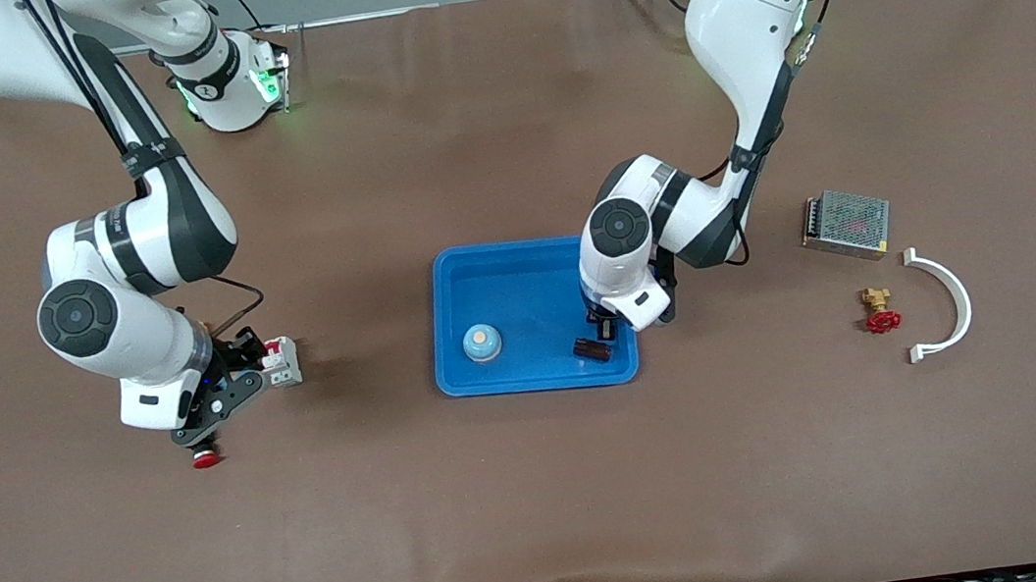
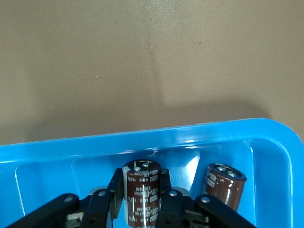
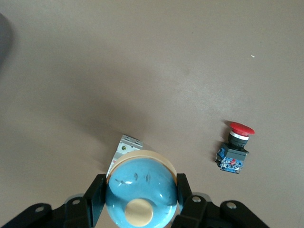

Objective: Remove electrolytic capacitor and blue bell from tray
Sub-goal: 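Lift the blue bell with the right gripper and carry it toward the breaker, then grasp a brown capacitor with the left gripper and lift it from the tray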

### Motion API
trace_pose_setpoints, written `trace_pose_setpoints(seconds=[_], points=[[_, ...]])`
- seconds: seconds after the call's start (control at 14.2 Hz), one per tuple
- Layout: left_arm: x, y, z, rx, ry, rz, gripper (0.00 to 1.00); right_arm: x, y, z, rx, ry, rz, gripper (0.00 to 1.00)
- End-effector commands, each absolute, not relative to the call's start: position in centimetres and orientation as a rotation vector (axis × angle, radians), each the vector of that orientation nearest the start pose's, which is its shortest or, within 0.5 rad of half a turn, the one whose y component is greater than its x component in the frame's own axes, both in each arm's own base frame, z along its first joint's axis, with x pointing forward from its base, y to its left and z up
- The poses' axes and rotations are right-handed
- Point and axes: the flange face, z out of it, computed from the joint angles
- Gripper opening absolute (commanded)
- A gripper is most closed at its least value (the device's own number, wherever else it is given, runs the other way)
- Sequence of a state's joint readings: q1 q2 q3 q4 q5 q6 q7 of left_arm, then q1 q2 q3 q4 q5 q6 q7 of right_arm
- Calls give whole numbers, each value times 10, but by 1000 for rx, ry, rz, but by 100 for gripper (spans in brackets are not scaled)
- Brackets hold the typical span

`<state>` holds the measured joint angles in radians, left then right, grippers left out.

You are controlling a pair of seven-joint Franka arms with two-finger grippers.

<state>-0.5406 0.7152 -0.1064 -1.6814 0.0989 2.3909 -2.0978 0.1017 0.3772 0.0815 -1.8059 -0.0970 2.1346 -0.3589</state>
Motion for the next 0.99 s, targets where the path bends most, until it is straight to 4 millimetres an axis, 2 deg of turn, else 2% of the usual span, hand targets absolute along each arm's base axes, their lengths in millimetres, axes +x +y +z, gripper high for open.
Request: trace_pose_setpoints(seconds=[0.0,0.28,0.57,0.92], points=[[552,-406,186,-2412,-2029,-38,0,614,86,327,-3037,-1004,41,34],[558,-403,194,-2489,-1948,-50,0,610,57,306,-3017,-1057,1,34],[564,-399,202,-2539,-1863,-74,0,602,37,286,-3011,-1073,-51,34],[570,-392,219,-2603,-1658,-80,0,593,28,268,-3009,-1078,-85,34]])
